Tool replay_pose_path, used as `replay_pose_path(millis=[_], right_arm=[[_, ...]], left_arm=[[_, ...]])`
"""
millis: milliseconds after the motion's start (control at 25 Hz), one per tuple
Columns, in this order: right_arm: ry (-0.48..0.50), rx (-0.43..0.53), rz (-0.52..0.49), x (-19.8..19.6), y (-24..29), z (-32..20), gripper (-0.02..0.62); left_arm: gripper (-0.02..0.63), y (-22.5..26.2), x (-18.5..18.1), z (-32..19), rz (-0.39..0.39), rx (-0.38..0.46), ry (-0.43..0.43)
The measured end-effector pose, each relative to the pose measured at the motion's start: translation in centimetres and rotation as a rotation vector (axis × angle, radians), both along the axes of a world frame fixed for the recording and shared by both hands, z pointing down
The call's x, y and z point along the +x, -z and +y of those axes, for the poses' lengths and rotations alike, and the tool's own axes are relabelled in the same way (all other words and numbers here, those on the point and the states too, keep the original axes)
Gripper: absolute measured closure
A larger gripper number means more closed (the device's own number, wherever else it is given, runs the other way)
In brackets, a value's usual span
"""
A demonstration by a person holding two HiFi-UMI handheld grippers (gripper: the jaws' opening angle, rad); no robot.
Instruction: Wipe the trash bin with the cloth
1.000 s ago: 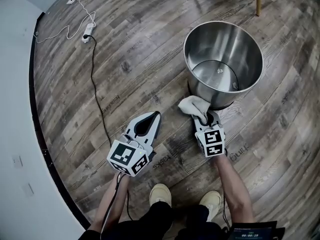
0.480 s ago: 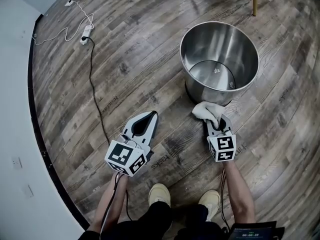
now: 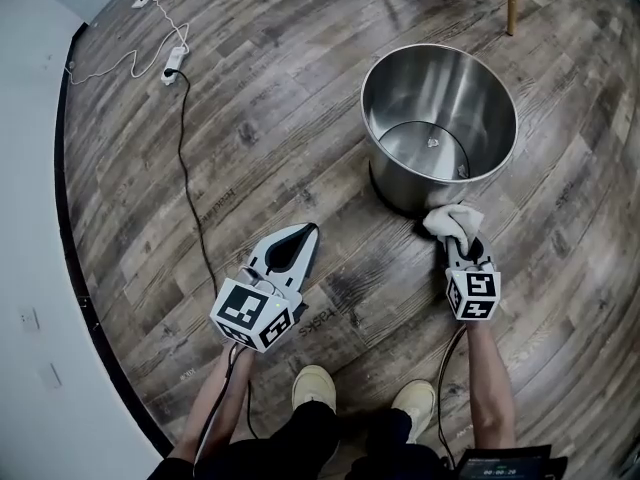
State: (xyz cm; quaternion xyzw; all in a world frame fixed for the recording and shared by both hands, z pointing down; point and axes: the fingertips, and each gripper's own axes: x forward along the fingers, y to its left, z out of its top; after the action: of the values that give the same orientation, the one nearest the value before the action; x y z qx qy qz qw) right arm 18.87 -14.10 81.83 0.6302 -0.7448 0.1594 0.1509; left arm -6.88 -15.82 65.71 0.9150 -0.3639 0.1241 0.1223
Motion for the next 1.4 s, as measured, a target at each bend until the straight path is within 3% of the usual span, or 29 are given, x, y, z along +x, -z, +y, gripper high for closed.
replay_pose_path(millis=[440,880,1200,1400], right_arm=[[-0.172,-0.015,0.007,7.7,-0.5,-1.1,0.512],[-0.105,0.005,0.02,6.8,1.4,0.0,0.512],[-0.054,0.108,-0.001,5.2,7.5,2.4,0.512],[0.014,0.162,-0.002,1.5,12.4,3.5,0.512]], left_arm=[[0.606,0.2,0.0,0.0,0.014,-0.004,0.003],[0.606,0.6,-0.2,0.0,0.007,0.008,0.003],[0.606,1.1,0.0,0.1,0.009,0.02,-0.004],[0.606,1.7,0.4,0.3,0.013,0.033,-0.014]])
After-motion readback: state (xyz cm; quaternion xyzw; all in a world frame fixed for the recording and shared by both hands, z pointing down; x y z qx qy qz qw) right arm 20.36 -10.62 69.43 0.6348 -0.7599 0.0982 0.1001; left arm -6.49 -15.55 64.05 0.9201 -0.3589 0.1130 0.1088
